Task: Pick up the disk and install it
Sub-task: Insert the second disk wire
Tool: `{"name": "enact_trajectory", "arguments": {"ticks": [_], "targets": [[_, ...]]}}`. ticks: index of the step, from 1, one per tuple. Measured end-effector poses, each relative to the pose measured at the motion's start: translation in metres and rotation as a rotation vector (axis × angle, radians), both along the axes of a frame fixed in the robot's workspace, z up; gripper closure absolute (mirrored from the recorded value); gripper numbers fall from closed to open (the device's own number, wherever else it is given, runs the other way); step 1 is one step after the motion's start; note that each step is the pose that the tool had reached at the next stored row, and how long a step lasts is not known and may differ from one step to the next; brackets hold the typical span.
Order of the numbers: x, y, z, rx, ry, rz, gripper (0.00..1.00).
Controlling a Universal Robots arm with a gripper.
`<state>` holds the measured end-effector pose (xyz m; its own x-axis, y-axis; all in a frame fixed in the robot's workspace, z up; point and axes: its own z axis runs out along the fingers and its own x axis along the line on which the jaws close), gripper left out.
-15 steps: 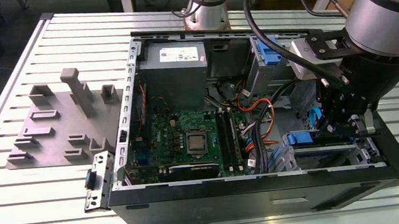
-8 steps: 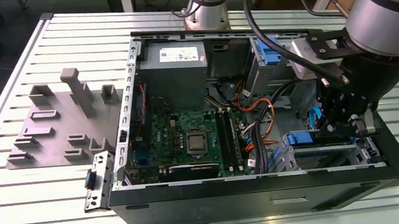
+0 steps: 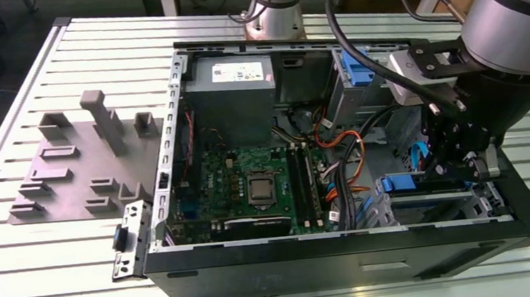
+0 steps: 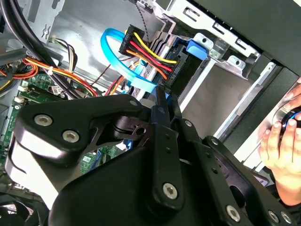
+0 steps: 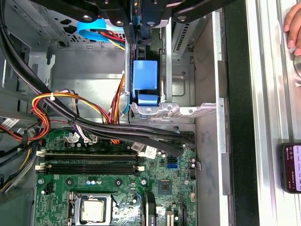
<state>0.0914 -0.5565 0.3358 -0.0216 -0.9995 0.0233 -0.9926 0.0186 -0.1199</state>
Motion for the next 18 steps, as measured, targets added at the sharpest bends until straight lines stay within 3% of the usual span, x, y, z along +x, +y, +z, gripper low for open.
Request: {"name": "enact_trajectory", "arguments": {"ticks": [18], "targets": [[0.0000, 0.0000, -0.0041, 0.0016, 0.0000, -0.001, 0.84]]}}
